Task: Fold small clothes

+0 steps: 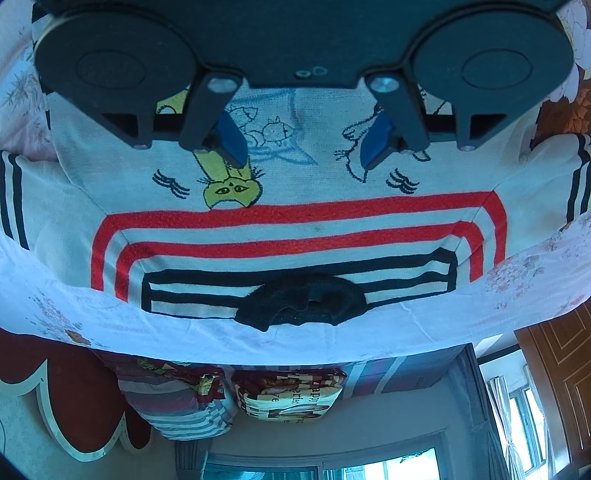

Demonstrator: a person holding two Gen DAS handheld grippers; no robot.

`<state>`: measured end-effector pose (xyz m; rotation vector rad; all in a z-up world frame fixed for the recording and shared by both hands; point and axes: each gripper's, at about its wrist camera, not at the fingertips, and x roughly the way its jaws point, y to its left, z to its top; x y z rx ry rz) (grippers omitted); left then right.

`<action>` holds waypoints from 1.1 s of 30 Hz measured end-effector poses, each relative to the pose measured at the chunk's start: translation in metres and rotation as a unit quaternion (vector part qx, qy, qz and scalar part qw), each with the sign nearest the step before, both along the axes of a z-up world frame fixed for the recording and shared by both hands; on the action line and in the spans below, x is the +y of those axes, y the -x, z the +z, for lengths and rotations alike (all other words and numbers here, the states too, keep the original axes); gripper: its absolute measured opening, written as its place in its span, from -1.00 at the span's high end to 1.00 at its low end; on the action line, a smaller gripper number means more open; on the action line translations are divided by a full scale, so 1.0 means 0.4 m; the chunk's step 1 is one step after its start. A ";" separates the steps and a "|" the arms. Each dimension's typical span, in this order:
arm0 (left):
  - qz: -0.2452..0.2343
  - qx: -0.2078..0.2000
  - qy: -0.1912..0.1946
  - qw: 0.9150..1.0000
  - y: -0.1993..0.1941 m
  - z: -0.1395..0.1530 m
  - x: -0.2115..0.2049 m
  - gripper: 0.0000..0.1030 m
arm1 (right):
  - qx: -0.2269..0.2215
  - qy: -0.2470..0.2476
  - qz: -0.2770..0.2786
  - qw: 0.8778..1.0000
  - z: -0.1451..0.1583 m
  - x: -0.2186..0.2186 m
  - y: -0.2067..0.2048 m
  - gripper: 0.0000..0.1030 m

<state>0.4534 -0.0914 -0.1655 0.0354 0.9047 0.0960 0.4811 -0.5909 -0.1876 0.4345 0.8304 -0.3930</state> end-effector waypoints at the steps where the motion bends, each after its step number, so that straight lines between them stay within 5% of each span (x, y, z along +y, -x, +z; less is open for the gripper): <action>1: 0.000 0.001 0.001 1.000 -0.002 -0.002 0.003 -0.28 | -0.003 -0.001 -0.003 1.000 0.000 -0.003 -0.004 -0.02; 2: 0.000 0.003 0.000 1.000 -0.005 -0.004 0.006 -0.28 | -0.004 0.000 -0.006 1.000 0.000 -0.003 -0.005 0.01; 3: 0.000 0.003 0.000 1.000 -0.006 -0.005 0.008 -0.28 | -0.007 0.002 -0.008 1.000 0.001 -0.003 -0.007 0.29; 6: -0.002 0.001 0.001 1.000 -0.008 -0.006 0.019 -0.28 | -0.019 0.002 -0.018 1.000 0.005 -0.006 -0.005 0.69; 9: -0.002 -0.006 0.010 1.000 -0.006 -0.003 0.034 -0.28 | -0.031 0.005 -0.021 0.999 0.011 -0.005 -0.001 0.82; 22: 0.011 -0.006 0.020 1.000 -0.002 0.004 0.073 -0.12 | -0.115 0.046 0.082 0.989 0.140 0.172 -0.025 0.86; 33: 0.049 -0.024 0.022 0.998 0.028 0.048 0.159 -0.12 | -0.137 0.030 0.297 0.945 0.154 0.621 -0.076 0.87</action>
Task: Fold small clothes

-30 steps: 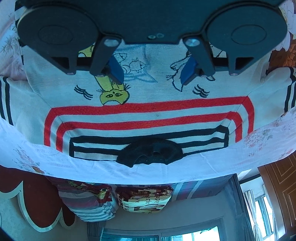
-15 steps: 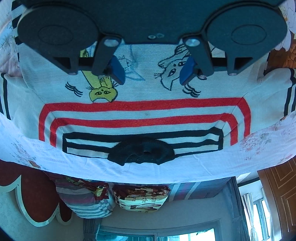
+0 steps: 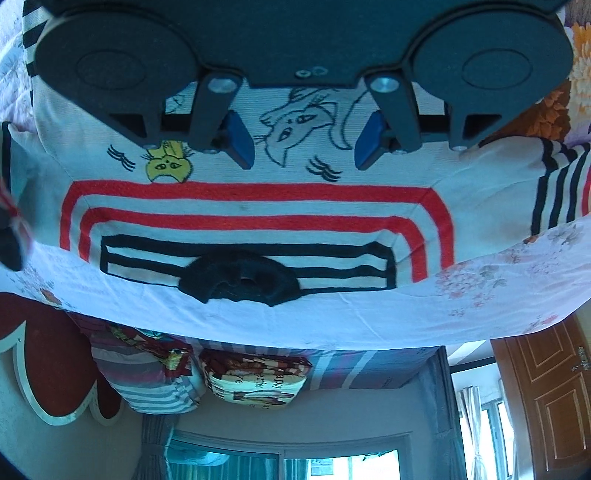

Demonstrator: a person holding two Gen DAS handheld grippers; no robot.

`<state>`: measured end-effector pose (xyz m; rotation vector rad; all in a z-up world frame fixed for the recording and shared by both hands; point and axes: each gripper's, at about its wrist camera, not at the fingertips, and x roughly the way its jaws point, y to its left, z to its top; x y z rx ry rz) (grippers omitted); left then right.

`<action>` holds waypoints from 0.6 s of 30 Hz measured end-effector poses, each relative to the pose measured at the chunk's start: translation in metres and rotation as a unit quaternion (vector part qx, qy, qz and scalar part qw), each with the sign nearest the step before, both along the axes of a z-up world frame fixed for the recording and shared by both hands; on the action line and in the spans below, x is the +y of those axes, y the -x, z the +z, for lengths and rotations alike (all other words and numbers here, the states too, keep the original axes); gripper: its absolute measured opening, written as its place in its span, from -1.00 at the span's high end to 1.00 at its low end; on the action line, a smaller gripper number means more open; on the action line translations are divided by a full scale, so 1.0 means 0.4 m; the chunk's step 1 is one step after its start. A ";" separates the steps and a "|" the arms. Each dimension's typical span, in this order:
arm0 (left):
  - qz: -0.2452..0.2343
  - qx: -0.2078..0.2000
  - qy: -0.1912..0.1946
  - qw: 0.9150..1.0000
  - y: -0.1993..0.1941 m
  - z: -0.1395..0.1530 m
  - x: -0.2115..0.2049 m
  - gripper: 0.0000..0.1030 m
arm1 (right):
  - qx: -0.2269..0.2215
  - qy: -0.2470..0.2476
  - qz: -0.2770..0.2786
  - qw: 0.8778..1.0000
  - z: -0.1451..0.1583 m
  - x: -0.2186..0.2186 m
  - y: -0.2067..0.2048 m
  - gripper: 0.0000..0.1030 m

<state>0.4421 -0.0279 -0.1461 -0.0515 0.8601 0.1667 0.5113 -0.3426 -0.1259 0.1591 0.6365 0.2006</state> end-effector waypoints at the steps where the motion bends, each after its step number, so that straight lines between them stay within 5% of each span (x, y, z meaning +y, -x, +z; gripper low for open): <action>1: 0.003 0.000 0.001 1.000 0.003 0.001 0.009 -0.12 | 0.007 0.001 0.019 1.000 -0.014 0.043 0.000 0.87; 10: -0.005 0.012 0.026 1.000 -0.002 -0.020 0.058 -0.12 | 0.076 0.017 0.104 0.992 -0.132 0.258 0.018 0.81; 14: -0.028 0.021 0.052 0.998 -0.010 -0.034 0.052 -0.24 | 0.069 0.010 0.120 0.990 -0.129 0.270 0.044 -0.13; 18: -0.056 0.022 0.067 0.996 -0.016 -0.041 0.032 -0.32 | 0.056 0.014 0.106 0.993 -0.105 0.246 0.069 -0.16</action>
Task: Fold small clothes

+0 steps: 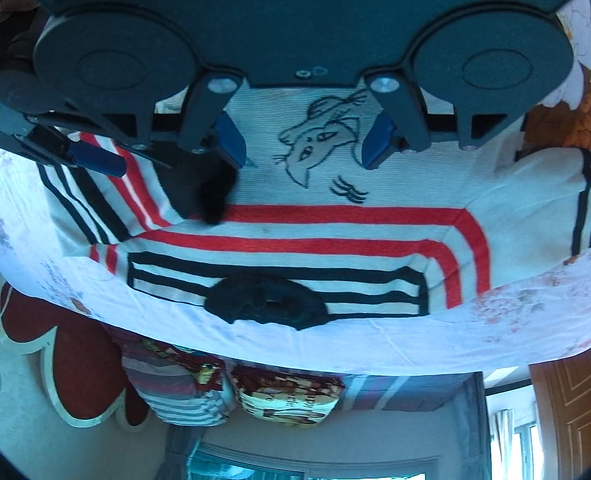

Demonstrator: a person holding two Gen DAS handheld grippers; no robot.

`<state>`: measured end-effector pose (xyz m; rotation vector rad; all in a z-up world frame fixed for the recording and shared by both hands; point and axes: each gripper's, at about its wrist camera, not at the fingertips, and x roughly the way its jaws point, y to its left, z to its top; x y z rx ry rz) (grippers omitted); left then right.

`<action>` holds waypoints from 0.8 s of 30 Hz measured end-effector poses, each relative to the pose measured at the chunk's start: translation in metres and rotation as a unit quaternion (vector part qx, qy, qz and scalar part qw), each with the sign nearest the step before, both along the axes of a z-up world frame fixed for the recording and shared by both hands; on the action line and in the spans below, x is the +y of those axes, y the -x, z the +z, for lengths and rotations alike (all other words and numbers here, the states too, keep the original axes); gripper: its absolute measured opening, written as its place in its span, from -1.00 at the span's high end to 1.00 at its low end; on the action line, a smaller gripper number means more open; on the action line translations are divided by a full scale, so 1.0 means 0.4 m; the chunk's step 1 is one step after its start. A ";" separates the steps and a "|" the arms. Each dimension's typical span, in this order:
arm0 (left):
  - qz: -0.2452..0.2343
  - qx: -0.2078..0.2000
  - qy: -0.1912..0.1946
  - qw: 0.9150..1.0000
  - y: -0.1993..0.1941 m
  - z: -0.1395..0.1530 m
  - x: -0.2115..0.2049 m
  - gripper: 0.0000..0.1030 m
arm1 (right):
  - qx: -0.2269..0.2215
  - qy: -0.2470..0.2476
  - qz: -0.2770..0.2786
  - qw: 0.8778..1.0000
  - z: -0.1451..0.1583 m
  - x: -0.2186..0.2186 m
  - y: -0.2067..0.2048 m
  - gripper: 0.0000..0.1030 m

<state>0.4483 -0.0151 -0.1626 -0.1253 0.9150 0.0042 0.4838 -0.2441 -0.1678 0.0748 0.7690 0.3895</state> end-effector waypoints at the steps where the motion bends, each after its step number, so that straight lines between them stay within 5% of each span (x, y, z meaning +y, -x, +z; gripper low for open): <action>1: -0.008 0.001 0.007 1.000 -0.002 -0.002 -0.005 -0.33 | -0.001 0.001 -0.011 1.000 0.007 -0.018 0.006 -0.16; 9: -0.066 0.031 0.072 0.995 -0.025 -0.052 -0.071 -0.08 | -0.006 0.034 -0.083 0.996 0.019 -0.143 0.042 -0.16; 18: -0.042 0.033 0.140 0.989 -0.075 -0.101 -0.090 -0.08 | 0.005 0.052 -0.138 0.989 0.001 -0.245 0.054 -0.16; 24: -0.008 0.020 0.191 0.981 -0.099 -0.120 -0.061 0.55 | 0.010 0.058 -0.156 0.986 -0.010 -0.271 0.054 -0.16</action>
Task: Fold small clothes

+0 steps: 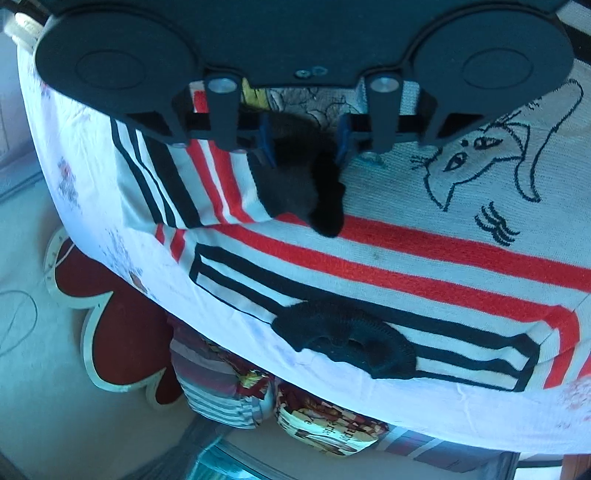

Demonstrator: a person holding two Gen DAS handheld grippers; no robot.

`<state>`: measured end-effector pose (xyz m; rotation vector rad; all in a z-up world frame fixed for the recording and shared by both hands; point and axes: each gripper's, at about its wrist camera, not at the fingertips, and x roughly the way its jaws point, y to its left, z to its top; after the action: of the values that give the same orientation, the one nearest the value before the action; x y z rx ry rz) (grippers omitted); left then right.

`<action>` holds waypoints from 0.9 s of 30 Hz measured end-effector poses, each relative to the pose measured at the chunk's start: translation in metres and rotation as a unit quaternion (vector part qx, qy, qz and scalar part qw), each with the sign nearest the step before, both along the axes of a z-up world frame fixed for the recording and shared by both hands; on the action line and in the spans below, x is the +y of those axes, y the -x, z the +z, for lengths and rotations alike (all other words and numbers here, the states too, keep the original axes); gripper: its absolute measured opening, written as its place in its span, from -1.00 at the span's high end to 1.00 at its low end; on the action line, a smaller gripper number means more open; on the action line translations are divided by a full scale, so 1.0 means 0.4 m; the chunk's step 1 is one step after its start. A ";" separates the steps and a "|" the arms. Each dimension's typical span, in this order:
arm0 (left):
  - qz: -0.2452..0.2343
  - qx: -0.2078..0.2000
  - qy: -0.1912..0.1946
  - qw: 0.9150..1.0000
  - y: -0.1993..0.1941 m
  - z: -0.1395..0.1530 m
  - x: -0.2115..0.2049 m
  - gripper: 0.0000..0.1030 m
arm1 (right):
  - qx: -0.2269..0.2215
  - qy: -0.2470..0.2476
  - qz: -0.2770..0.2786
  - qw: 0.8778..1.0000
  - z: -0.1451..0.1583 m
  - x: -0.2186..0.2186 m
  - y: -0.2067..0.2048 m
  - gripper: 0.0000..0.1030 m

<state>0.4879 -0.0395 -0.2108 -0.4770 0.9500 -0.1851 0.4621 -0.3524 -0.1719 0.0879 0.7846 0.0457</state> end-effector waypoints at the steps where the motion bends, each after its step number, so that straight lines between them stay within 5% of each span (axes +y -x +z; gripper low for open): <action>1: 0.003 0.002 0.004 1.000 -0.003 0.000 0.004 0.66 | 0.001 0.001 -0.003 1.000 -0.001 -0.003 -0.001 -0.16; 5: 0.009 -0.010 0.012 1.000 0.000 0.019 0.013 0.83 | 0.003 0.009 -0.010 1.000 -0.006 -0.014 0.001 -0.16; 14: 0.042 -0.092 0.001 0.995 0.003 0.154 0.099 0.83 | 0.014 0.005 -0.006 1.000 -0.024 -0.003 -0.012 -0.16; 20: 0.059 -0.096 -0.024 0.993 -0.001 0.172 0.160 0.83 | 0.006 -0.012 -0.003 1.000 -0.027 0.018 -0.043 -0.14; 23: 0.073 -0.090 -0.030 0.993 0.007 0.160 0.199 0.83 | 0.017 -0.014 -0.003 1.000 -0.032 0.031 -0.071 0.79; 27: 0.087 -0.081 -0.038 0.992 0.007 0.141 0.231 0.83 | 0.013 -0.017 -0.006 1.000 -0.029 0.031 -0.079 0.83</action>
<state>0.4850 0.0530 -0.1542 -0.4635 0.7497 -0.0295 0.4936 -0.3400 -0.1834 0.1253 0.8090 0.0472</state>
